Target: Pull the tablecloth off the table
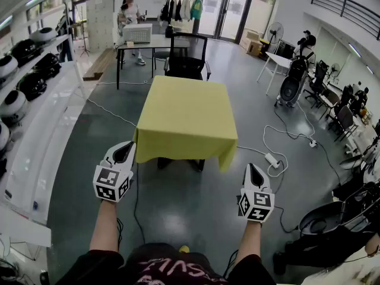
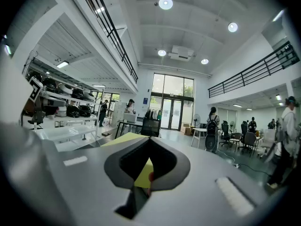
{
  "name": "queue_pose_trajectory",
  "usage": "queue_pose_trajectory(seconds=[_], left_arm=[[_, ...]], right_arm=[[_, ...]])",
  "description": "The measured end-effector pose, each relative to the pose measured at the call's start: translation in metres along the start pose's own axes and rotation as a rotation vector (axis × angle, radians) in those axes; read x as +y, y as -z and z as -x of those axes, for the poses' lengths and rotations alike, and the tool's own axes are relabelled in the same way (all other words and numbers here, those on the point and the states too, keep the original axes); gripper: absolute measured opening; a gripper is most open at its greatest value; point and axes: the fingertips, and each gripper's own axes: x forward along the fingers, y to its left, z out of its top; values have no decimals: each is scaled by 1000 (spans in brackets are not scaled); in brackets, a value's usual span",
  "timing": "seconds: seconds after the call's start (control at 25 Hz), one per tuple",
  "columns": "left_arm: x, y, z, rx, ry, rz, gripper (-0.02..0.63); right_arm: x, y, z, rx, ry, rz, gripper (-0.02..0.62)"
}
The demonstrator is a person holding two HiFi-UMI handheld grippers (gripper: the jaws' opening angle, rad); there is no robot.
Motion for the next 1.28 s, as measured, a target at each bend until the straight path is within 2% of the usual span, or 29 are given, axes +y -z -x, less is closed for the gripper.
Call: queue_pose_trajectory(seconds=[0.84, 1.28], left_arm=[[8, 19, 2, 26, -3, 16, 6], [37, 37, 8, 37, 28, 43, 6]], right_arm=[[10, 12, -1, 17, -9, -2, 12], [50, 7, -1, 18, -3, 34, 12]])
